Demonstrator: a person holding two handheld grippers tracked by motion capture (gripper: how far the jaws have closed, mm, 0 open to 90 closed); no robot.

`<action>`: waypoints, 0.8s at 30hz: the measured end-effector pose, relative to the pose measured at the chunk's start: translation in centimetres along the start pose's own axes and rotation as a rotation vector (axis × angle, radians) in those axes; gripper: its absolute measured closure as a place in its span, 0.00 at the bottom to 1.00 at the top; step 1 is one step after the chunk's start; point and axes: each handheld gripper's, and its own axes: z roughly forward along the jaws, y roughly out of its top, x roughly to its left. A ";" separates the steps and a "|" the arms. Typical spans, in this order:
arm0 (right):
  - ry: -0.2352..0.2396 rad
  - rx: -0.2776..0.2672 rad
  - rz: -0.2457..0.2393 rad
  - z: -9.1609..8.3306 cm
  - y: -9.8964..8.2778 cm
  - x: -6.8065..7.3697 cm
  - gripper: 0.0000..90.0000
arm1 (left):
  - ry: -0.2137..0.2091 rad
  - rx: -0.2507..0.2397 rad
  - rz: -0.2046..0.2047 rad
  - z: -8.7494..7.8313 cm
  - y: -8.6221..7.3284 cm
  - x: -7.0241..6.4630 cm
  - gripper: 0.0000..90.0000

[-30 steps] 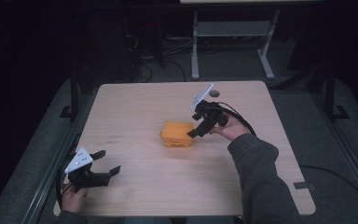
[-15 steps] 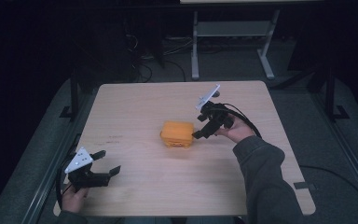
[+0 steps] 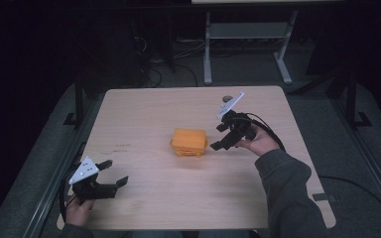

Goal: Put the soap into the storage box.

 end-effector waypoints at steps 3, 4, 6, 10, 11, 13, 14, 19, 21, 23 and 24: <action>0.001 0.011 0.014 -0.1 -0.5 0.0 0.19 | 0.000 0.001 0.000 0.0 0.0 0.0 0.16; -0.005 0.006 0.013 -0.2 -0.6 0.1 0.20 | 0.000 0.001 0.000 0.0 0.0 0.0 0.16; -0.004 -0.003 0.017 -0.3 -1.0 0.2 0.20 | 0.000 0.000 0.000 0.0 0.0 0.0 0.16; -0.004 0.001 0.028 -0.5 -1.6 0.3 0.20 | 0.000 -0.002 -0.004 0.1 0.0 0.0 0.16; -0.007 -0.001 0.025 -0.5 -1.7 0.3 0.20 | 0.000 -0.001 -0.003 0.1 0.0 0.0 0.16; -0.008 0.005 0.031 -0.6 -2.0 0.3 0.20 | 0.001 0.001 -0.002 0.1 0.0 -0.1 0.16; -0.007 0.008 0.036 -0.7 -2.1 0.3 0.20 | 0.001 0.001 -0.003 0.1 0.0 -0.1 0.16; -0.016 0.004 0.040 -1.0 -2.5 0.6 0.20 | 0.001 0.004 -0.001 0.1 0.0 -0.1 0.16; -0.014 0.002 0.046 -1.1 -2.8 0.6 0.20 | 0.000 0.003 -0.001 0.1 0.0 -0.1 0.16; -0.015 0.003 0.047 -1.1 -3.1 0.6 0.20 | 0.000 0.002 -0.002 0.1 0.0 -0.1 0.16; -0.019 0.003 0.045 -1.1 -3.3 0.7 0.20 | 0.001 0.002 -0.003 0.1 -0.1 -0.1 0.16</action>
